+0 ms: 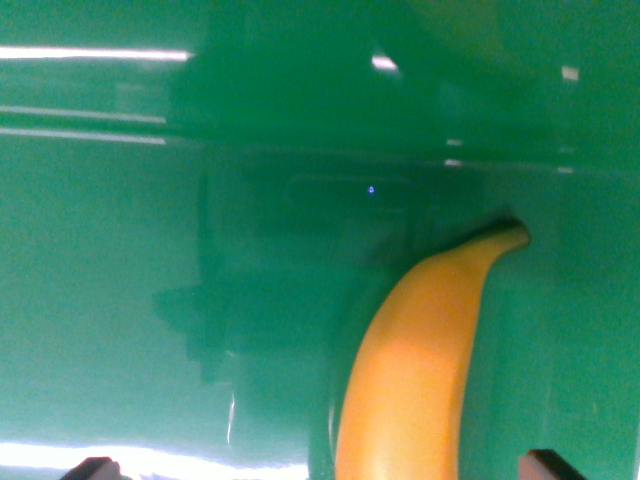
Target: Pick fruit
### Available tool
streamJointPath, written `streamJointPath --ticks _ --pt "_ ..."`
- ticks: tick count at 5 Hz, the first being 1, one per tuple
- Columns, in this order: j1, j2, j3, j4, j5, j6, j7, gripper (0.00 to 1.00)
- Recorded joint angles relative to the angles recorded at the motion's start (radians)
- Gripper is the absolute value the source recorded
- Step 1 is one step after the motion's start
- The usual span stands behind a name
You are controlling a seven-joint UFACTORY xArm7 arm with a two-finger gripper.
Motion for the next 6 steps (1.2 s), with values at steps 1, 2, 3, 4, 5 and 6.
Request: streamJointPath --ticks 1,2,3,4,5,6 --pt "0.0 0.0 0.0 0.0 0.0 0.0 0.0 0.0" --pt "-0.0014 0.016 -0.006 -0.023 -0.0011 -0.032 -0.007 0.0" --pt "-0.0014 0.016 -0.006 -0.023 -0.0011 -0.032 -0.007 0.0" --pt "-0.0027 0.03 -0.011 -0.042 -0.0021 -0.058 -0.012 0.0" --pt "-0.0027 0.03 -0.011 -0.042 -0.0021 -0.058 -0.012 0.0" --pt "-0.0037 0.041 -0.015 -0.058 -0.0029 -0.081 -0.017 0.0"
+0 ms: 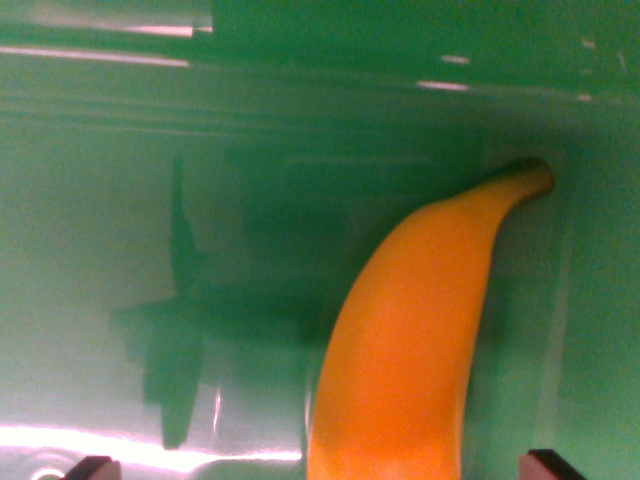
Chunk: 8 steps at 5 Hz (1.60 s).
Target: Pick fruit
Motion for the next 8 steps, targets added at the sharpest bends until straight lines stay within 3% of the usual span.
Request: streamJointPath --ticks 4,8 --pt "-0.0012 0.013 -0.005 -0.018 -0.0009 -0.025 -0.005 0.0" --pt "-0.0013 0.015 -0.005 -0.021 -0.001 -0.029 -0.006 0.0"
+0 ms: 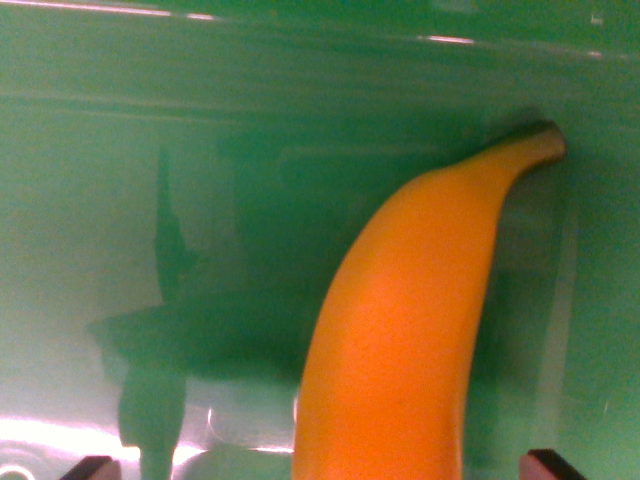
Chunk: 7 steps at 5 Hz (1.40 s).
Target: Pick fruit
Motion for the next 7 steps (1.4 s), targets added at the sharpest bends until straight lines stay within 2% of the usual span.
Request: streamJointPath --ticks 1,2,7 --pt "0.0 0.0 0.0 0.0 0.0 0.0 0.0 0.0" --pt "0.0 0.0 0.0 0.0 0.0 0.0 0.0 1.0" --pt "0.0002 -0.004 0.0 0.006 -0.0004 0.01 0.0 1.0"
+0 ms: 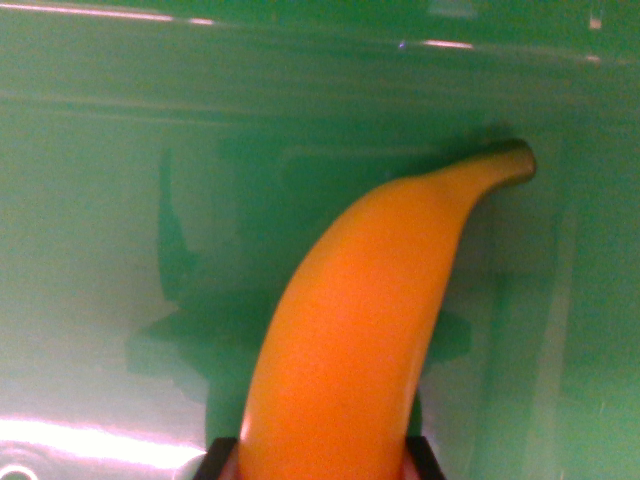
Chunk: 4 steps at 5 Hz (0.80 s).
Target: Pick fruit
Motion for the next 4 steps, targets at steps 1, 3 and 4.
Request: streamJointPath --ticks 1,3,4 --pt "0.0 0.0 0.0 0.0 0.0 0.0 0.0 1.0" --pt "0.0003 -0.005 0.0 0.009 -0.0006 0.014 0.0 1.0" --pt "0.0008 -0.013 0.0 0.022 -0.0015 0.034 -0.001 1.0"
